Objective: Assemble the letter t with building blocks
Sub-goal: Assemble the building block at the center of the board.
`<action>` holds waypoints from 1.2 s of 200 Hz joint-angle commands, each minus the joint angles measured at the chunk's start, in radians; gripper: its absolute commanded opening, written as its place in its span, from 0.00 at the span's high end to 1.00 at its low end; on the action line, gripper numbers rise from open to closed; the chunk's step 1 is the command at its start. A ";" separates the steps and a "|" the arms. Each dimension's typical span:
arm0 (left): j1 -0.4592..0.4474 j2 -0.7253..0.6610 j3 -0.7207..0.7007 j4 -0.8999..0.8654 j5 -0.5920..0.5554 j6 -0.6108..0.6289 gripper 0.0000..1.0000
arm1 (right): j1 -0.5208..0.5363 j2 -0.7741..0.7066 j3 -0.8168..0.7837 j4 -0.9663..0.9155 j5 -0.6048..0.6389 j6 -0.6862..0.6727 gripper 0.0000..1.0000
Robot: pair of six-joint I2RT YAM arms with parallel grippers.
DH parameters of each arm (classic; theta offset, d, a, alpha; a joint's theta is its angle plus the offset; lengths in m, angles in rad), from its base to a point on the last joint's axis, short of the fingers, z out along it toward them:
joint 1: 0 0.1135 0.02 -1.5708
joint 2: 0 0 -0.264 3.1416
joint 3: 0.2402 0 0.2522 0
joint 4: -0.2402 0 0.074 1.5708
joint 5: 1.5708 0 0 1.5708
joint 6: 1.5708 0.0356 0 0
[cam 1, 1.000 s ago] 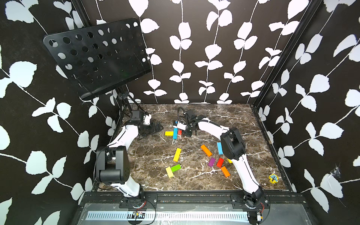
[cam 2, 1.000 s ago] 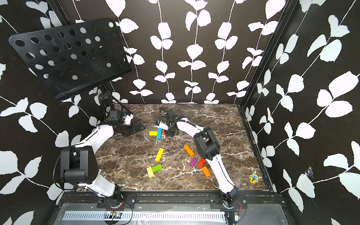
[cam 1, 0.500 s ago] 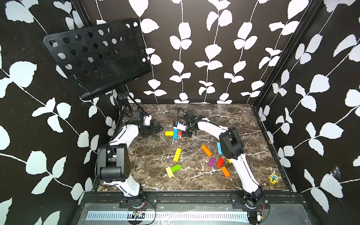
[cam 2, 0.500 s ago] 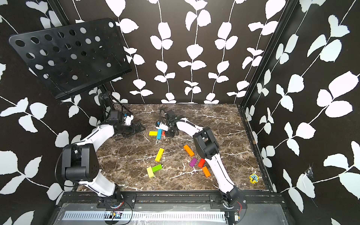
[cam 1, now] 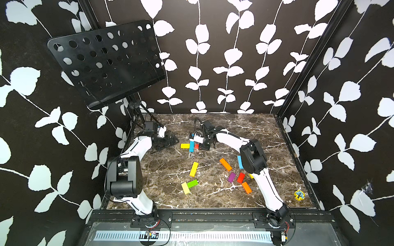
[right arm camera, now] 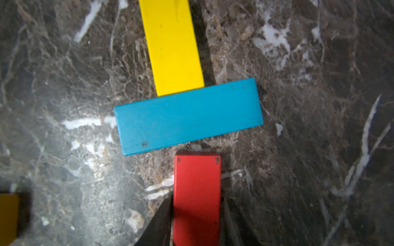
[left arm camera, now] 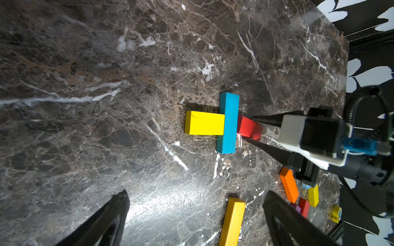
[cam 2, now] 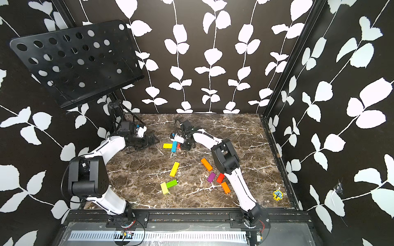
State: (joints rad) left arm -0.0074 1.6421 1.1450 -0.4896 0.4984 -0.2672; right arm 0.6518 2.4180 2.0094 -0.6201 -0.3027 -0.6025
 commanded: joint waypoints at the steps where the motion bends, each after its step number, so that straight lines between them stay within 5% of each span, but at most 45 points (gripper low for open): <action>1: 0.007 -0.008 0.019 -0.018 0.018 0.019 0.01 | -0.006 0.007 -0.020 0.010 -0.005 -0.010 0.49; 56: 0.007 0.002 0.027 -0.004 0.057 0.010 0.01 | -0.015 -0.055 -0.080 0.089 -0.012 0.033 0.41; 113: 0.002 -0.004 0.011 0.034 0.094 -0.003 0.01 | -0.015 -0.309 -0.284 0.218 -0.004 0.200 0.32; 148: -0.046 0.024 0.046 -0.001 -0.020 0.075 0.01 | -0.014 -0.422 -0.415 0.286 0.189 0.504 0.27; 181: -0.110 0.055 0.030 0.101 -0.046 0.136 0.01 | -0.014 -0.396 -0.430 0.149 0.358 0.869 0.37; 208: -0.125 0.039 -0.039 0.235 0.003 0.176 0.01 | -0.011 -0.445 -0.605 0.302 0.329 1.079 0.43; 240: -0.127 0.007 -0.140 0.423 0.169 0.212 0.01 | 0.027 -0.417 -0.592 0.271 0.404 1.122 0.51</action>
State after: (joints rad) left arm -0.1379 1.7050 1.0752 -0.2447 0.5362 -0.1085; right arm 0.6472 1.9995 1.3865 -0.3813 0.0170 0.3862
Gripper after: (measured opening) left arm 0.992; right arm 0.508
